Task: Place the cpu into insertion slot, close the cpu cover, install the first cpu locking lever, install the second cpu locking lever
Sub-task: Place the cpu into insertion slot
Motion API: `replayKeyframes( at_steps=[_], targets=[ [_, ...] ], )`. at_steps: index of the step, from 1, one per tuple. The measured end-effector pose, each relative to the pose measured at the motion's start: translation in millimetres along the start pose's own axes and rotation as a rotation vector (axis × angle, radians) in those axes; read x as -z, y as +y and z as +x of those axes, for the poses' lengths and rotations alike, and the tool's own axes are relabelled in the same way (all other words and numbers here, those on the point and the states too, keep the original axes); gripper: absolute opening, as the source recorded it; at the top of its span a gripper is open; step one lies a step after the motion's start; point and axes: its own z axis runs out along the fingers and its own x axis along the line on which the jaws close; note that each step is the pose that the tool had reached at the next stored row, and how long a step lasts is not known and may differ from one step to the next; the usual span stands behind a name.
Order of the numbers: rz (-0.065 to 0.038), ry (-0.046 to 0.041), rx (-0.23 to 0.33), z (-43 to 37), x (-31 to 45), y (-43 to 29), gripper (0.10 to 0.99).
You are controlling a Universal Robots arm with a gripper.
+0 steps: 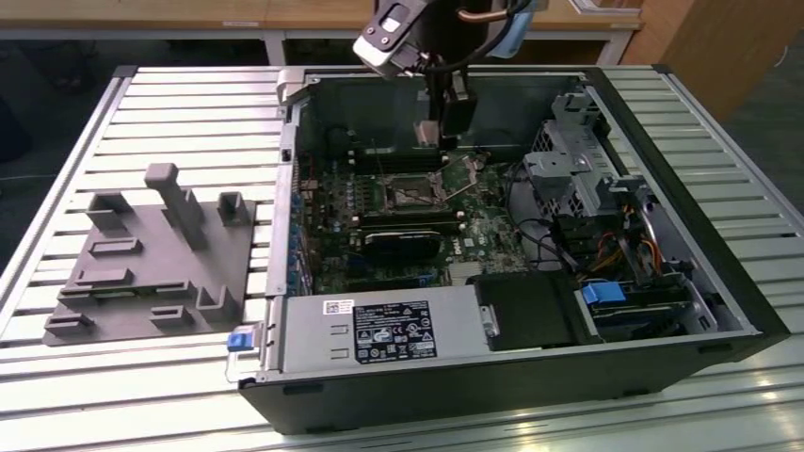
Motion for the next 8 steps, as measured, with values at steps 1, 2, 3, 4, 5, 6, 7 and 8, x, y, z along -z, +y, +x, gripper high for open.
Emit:
replayKeyframes(
  at_steps=[1,2,3,4,5,6,7,8],
  targets=[
    [0.0,0.0,0.0,0.0,-1.1,-0.1,0.537],
    [0.0,-0.0001,0.0,0.0,-2.1,-0.2,0.537],
    [0.0,-0.0001,0.0,-0.1,-2.9,-0.3,0.537],
    [0.0,-0.0001,0.0,-0.1,-3.8,-0.3,0.537],
    [0.0,-0.0003,0.0,-0.1,-4.6,-0.4,0.537],
    [0.001,-0.0007,0.0,-0.1,-5.3,-0.5,0.537],
    [0.001,-0.0015,0.0,-0.1,-5.8,-0.5,0.537],
    [0.002,-0.0032,0.0,-0.1,-6.2,-0.5,0.537]
  ],
)
